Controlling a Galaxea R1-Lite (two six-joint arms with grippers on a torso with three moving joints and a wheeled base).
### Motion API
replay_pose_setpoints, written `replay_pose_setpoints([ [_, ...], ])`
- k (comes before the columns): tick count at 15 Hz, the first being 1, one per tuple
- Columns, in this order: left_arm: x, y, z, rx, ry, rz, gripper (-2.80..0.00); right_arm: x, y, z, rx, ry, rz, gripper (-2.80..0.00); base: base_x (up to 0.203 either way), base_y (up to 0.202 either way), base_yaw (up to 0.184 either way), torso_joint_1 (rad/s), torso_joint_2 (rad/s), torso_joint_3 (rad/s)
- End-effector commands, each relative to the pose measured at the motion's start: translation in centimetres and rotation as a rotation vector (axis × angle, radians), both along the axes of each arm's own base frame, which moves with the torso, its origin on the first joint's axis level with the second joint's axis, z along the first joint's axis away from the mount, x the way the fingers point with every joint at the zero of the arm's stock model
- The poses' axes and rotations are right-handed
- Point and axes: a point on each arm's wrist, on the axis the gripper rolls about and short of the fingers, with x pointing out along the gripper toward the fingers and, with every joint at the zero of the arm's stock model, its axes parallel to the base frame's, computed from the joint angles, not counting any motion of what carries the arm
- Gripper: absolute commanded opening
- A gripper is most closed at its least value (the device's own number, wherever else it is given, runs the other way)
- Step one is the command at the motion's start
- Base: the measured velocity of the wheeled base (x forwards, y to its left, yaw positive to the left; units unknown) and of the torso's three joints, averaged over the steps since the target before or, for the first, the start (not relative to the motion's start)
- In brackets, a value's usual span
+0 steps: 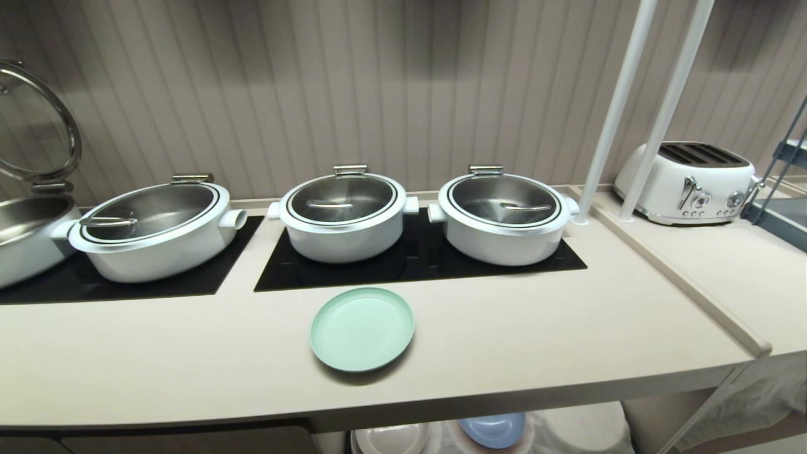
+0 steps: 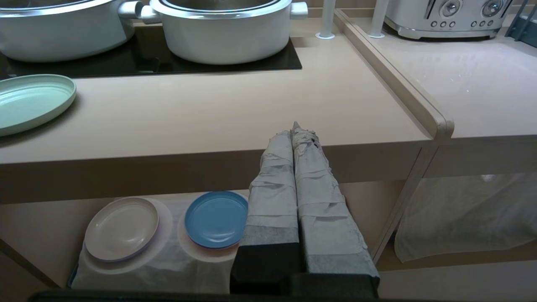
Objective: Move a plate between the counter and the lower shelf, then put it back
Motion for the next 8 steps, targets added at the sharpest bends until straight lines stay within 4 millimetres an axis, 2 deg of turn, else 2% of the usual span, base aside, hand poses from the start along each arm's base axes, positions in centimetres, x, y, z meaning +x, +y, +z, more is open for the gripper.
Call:
replay_pose_setpoints([
  [1,0.01,0.00,0.00,0.000,0.001,0.001,-2.80,0.00,0.00,0.00,-0.001,0.000,0.000,-2.80,0.000,0.000,0.000,0.000,0.00,0.000],
  [8,0.01,0.00,0.00,0.000,0.001,0.001,-2.80,0.00,0.00,0.00,-0.001,0.000,0.001,-2.80,0.000,0.000,0.000,0.000,0.00,0.000],
])
